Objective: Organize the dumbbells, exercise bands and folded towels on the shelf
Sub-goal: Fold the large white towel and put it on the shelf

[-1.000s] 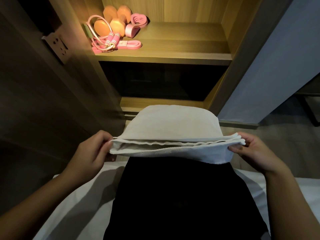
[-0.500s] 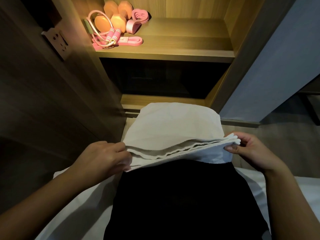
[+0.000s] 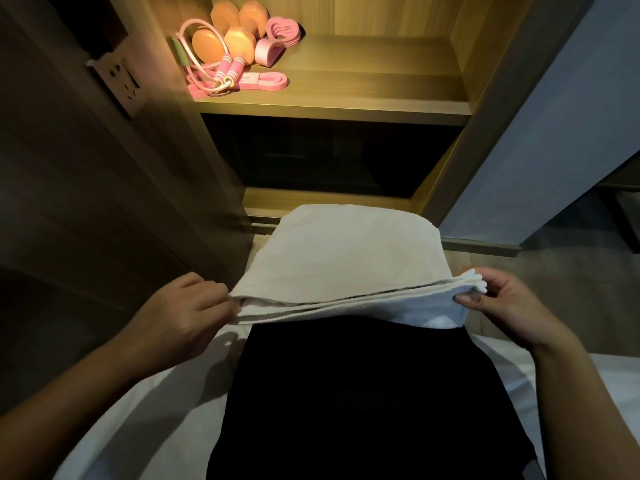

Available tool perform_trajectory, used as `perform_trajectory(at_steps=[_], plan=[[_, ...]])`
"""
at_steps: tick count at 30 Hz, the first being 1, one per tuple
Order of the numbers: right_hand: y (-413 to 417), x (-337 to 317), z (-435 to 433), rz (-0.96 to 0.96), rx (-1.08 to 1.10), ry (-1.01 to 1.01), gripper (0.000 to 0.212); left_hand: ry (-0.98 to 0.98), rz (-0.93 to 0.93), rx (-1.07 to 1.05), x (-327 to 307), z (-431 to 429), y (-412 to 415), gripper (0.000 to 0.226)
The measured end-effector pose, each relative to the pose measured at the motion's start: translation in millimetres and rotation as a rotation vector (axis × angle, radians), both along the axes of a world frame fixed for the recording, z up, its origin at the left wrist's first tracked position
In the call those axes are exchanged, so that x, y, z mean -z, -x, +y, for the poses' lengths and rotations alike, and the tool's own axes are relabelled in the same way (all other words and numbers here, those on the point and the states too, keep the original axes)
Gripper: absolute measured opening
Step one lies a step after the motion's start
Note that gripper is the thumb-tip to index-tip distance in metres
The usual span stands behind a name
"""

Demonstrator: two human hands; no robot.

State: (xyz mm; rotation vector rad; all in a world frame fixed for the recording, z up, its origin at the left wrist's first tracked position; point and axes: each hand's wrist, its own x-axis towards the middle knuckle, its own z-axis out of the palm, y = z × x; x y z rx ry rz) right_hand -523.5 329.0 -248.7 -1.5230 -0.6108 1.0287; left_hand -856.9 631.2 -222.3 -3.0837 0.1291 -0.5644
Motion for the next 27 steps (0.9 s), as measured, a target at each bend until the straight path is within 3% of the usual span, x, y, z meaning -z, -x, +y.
perform_trajectory(at_steps=[5, 11, 15, 17, 19, 21, 25, 27], plan=[[0, -6, 0, -0.020, -0.009, -0.014, 0.056, -0.021, 0.001, 0.062, 8, -3, 0, 0.021], [-1, -7, 0, -0.052, -0.019, -0.013, 0.057, -0.055, 0.170, -0.062, 21, 3, 6, 0.030], [-6, -22, 7, -0.127, -0.003, -0.021, 0.058, -0.085, 0.102, -0.034, 3, 14, -10, 0.028], [-16, -44, 15, -0.215, 0.037, -0.078, 0.050, -0.100, 0.041, -0.033, -24, 29, -29, 0.031], [-32, -71, 27, -0.308, 0.078, -0.132, 0.021, -0.113, 0.000, -0.046, -56, 49, -53, 0.031], [-47, -101, 43, -0.389, 0.116, -0.199, 0.008, -0.131, -0.016, -0.075, -90, 69, -79, 0.029], [-83, -145, 76, -0.440, 0.163, -0.298, 0.054, -0.101, -0.007, -0.136, -149, 104, -127, 0.018], [-103, -162, 99, -0.473, 0.213, -0.306, 0.065, -0.044, 0.043, -0.234, -180, 118, -151, 0.017]])
